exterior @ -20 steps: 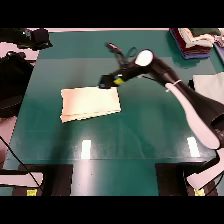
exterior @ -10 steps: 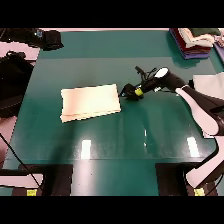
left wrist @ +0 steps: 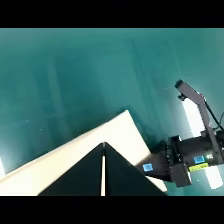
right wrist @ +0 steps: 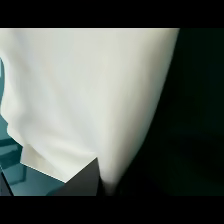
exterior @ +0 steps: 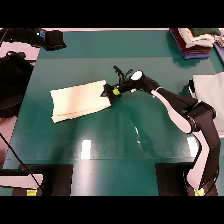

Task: Fold the shirts.

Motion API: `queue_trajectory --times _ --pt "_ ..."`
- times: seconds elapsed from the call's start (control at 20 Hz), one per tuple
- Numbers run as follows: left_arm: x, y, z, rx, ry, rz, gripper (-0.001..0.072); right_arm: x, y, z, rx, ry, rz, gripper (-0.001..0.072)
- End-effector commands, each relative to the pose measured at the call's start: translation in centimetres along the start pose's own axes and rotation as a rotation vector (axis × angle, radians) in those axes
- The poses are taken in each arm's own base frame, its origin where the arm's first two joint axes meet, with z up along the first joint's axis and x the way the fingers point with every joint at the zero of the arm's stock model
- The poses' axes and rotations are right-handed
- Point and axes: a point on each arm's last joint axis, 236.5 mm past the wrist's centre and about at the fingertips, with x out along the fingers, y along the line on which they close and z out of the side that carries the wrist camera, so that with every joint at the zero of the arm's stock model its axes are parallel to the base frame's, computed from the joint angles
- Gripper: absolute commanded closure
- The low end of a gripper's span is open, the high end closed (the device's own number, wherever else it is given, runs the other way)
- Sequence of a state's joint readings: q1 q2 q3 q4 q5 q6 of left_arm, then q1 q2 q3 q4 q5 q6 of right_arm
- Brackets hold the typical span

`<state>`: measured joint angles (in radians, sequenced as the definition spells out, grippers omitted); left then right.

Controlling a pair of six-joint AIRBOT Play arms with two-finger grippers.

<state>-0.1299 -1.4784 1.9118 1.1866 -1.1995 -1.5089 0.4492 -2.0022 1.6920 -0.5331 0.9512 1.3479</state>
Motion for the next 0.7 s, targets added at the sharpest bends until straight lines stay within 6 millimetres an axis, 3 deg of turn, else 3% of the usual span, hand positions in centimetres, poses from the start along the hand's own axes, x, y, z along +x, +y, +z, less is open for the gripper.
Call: queue_trajectory --times 0.0,0.1,0.25,0.35,0.55,0.65 --pt "0.4 -1.7 -0.4 0.023 0.013 -0.025 0.0681 -3.3 1.9 4.3 -0.107 -0.110 -0.021 0.0690" --pt "0.7 -3.1 -0.8 0.054 0.022 -0.043 0.0681 -8.9 0.7 6.7 -0.145 -0.159 -0.102 0.0690" --pt "1.1 -5.2 -1.3 0.096 0.033 -0.074 0.0681 -20.3 -3.6 9.4 -0.144 -0.256 -0.302 0.0690" --pt "1.3 -6.1 -1.5 0.108 0.038 -0.088 0.0681 -28.9 -6.8 10.3 -0.105 -0.341 -0.432 0.0690" --pt "1.4 -6.8 -1.7 0.114 0.040 -0.098 0.0681 -44.8 -11.9 9.5 0.036 -0.550 -0.564 0.0690" --pt "1.4 -6.8 -1.7 0.114 0.040 -0.098 0.0681 -51.2 -14.6 8.0 0.116 -0.643 -0.616 0.0690"
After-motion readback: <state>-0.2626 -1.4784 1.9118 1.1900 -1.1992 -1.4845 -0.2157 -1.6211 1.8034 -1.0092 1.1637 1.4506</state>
